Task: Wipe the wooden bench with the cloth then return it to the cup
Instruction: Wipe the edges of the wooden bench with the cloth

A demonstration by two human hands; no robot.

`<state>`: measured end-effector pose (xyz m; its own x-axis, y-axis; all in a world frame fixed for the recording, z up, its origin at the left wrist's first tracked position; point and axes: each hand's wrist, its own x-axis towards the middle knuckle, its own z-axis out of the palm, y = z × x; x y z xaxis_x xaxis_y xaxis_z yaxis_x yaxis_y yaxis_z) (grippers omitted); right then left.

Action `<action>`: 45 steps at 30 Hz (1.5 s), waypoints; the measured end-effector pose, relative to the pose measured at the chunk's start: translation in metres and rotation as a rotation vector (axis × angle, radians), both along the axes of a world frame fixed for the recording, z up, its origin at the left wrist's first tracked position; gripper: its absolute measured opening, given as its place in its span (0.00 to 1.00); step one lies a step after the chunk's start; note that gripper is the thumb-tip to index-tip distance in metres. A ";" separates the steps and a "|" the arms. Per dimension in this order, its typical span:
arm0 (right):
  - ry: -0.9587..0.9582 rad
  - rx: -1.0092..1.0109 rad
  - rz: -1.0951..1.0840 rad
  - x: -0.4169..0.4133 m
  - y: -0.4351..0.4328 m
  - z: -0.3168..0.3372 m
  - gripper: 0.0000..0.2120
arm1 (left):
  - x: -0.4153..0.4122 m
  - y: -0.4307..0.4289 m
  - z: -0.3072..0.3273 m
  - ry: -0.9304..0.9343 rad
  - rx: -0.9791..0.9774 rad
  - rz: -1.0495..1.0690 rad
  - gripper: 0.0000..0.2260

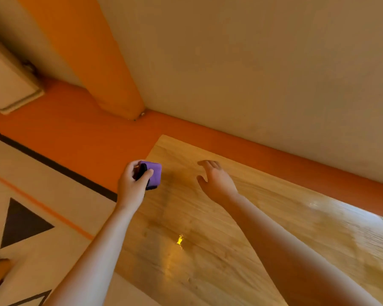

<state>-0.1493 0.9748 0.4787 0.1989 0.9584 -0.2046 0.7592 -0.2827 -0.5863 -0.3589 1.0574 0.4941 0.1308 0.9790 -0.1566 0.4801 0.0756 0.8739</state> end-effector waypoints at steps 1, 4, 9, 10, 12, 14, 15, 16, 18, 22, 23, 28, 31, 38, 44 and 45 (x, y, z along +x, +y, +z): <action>-0.018 0.016 0.017 0.000 0.016 -0.006 0.22 | -0.001 0.015 -0.002 0.000 0.004 -0.009 0.14; -0.100 0.069 0.051 -0.003 0.060 -0.021 0.24 | -0.004 0.061 -0.009 0.036 0.032 -0.013 0.13; -0.177 0.032 0.073 0.001 0.109 -0.052 0.25 | 0.008 0.123 -0.021 0.101 0.034 -0.039 0.15; -0.173 -0.002 0.069 0.002 0.113 -0.058 0.25 | 0.011 0.134 -0.026 0.109 0.017 -0.038 0.15; -0.176 -0.053 0.059 0.004 0.117 -0.066 0.25 | 0.017 0.151 -0.035 0.078 -0.047 -0.018 0.14; -0.206 -0.058 0.061 0.004 0.118 -0.070 0.25 | 0.024 0.164 -0.044 0.007 -0.159 -0.006 0.13; -0.222 -0.053 0.071 0.003 0.119 -0.072 0.25 | 0.027 0.168 -0.049 0.001 -0.208 -0.020 0.14; -0.238 -0.046 0.079 0.003 0.119 -0.073 0.25 | 0.030 0.173 -0.054 0.009 -0.248 -0.040 0.15; -0.273 -0.022 0.076 0.002 0.118 -0.076 0.25 | 0.037 0.181 -0.062 -0.015 -0.316 -0.041 0.16; -0.347 0.022 0.054 -0.003 0.116 -0.081 0.28 | 0.045 0.192 -0.074 -0.117 -0.436 -0.046 0.12; -0.360 0.032 0.048 -0.004 0.116 -0.082 0.30 | 0.046 0.193 -0.077 -0.129 -0.459 -0.051 0.10; -0.380 0.062 0.018 -0.008 0.117 -0.086 0.29 | 0.029 0.184 -0.089 -0.221 -0.572 -0.032 0.09; -0.379 0.056 0.010 -0.009 0.116 -0.084 0.29 | 0.010 0.182 -0.089 -0.210 -0.630 -0.074 0.13; -0.394 0.075 -0.028 -0.009 0.117 -0.084 0.27 | 0.055 0.195 -0.085 -0.172 -0.589 -0.106 0.07; -0.396 0.077 -0.026 -0.011 0.116 -0.084 0.26 | 0.043 0.188 -0.088 -0.229 -0.595 -0.100 0.11; -0.392 0.074 -0.026 -0.011 0.116 -0.084 0.26 | 0.038 0.187 -0.088 -0.230 -0.610 -0.097 0.10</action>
<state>-0.1602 1.0912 0.3951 0.2723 0.9614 -0.0389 0.9227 -0.2723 -0.2729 -0.3212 1.2447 0.4056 0.3102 0.7058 -0.6369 0.3154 0.5556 0.7693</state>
